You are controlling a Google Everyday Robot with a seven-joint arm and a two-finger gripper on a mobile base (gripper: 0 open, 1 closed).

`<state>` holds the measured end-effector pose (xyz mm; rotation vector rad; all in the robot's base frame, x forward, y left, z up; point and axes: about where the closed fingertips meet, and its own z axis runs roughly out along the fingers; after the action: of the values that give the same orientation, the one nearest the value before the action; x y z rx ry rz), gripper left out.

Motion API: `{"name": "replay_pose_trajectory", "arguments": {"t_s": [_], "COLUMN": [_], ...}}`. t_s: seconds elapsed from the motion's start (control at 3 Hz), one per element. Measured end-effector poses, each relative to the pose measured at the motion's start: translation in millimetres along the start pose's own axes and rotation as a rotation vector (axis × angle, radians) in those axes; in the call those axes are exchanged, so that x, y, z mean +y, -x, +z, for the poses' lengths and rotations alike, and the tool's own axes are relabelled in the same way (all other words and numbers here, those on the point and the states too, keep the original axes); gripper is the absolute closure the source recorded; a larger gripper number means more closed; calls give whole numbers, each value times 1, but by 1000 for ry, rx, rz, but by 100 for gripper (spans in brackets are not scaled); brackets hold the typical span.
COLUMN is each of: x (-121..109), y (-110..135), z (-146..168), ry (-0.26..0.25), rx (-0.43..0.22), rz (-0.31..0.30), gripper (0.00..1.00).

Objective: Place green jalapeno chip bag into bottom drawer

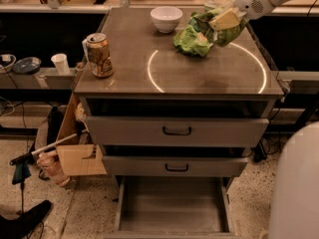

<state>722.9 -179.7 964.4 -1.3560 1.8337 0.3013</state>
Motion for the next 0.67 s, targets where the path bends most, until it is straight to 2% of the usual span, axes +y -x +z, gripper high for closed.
{"name": "replay_pose_trajectory", "arguments": {"t_s": [0.33, 0.67], "x": [18, 42], "y": [4, -1], "z": [-27, -56], "ry": [46, 85], "rx": [-66, -98], "rz": [-3, 4], "gripper": [100, 100]}}
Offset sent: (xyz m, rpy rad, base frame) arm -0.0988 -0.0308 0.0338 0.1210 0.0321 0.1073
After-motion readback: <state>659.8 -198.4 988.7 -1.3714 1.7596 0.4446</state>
